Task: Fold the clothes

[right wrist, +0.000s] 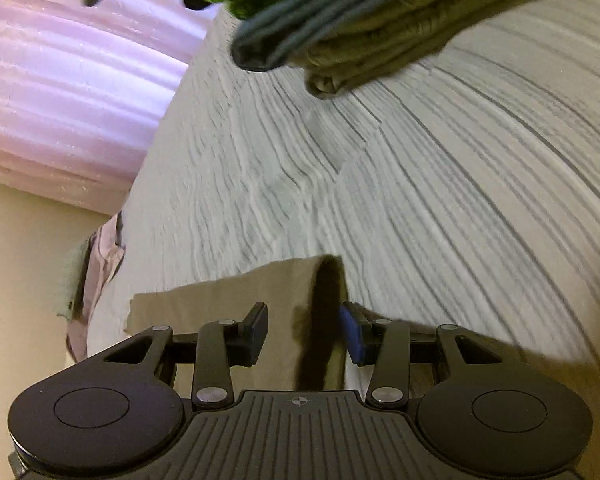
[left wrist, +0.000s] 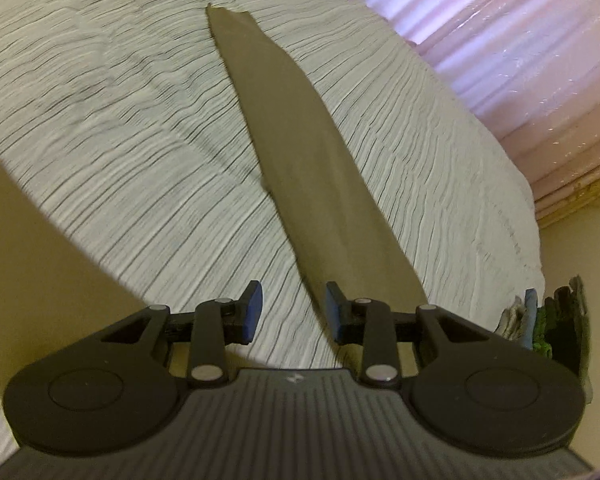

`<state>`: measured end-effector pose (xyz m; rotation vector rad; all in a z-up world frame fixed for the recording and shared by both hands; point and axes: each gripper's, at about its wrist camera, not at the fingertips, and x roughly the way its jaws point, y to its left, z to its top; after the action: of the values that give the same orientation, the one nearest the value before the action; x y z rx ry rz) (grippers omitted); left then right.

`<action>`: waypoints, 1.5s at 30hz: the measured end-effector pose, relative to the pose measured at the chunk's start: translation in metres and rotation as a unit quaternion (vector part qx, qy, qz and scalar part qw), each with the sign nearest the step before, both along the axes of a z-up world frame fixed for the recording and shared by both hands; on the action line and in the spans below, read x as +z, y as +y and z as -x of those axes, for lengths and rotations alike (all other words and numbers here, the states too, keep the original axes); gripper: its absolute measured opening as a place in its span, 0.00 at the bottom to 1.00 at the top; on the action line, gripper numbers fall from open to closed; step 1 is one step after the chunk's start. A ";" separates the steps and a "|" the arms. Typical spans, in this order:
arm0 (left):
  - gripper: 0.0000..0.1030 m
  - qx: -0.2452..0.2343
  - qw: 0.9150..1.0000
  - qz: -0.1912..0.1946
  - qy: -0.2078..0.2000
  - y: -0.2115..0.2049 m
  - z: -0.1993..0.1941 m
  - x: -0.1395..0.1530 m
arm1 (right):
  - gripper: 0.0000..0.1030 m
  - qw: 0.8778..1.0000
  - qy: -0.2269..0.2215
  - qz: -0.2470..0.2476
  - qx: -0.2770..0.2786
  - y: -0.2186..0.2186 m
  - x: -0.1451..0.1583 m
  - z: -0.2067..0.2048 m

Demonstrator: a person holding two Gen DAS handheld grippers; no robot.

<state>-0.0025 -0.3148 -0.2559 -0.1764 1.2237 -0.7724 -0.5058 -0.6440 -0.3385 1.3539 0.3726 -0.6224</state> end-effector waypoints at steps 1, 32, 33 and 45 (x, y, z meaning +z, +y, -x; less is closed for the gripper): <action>0.28 0.004 1.000 -0.003 0.000 0.002 0.004 0.001 | 0.43 1.000 -0.006 -0.005 0.003 -0.005 -0.004 0.001; 0.28 0.008 0.999 -0.048 -0.007 -0.005 0.054 -0.011 | 0.38 0.999 0.008 0.035 -0.007 -0.016 0.005 0.024; 0.28 0.008 0.999 -0.048 -0.006 -0.004 0.055 -0.011 | 0.38 0.999 0.005 0.037 -0.004 -0.009 0.010 0.028; 0.28 0.007 0.998 -0.054 0.009 0.001 0.068 -0.019 | 0.38 0.986 0.010 0.101 0.133 0.029 0.017 -0.003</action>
<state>-0.0708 -0.3136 -0.2747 -0.1036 1.2769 -0.6933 -0.5027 -0.6155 -0.3218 1.0820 0.4850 -0.4385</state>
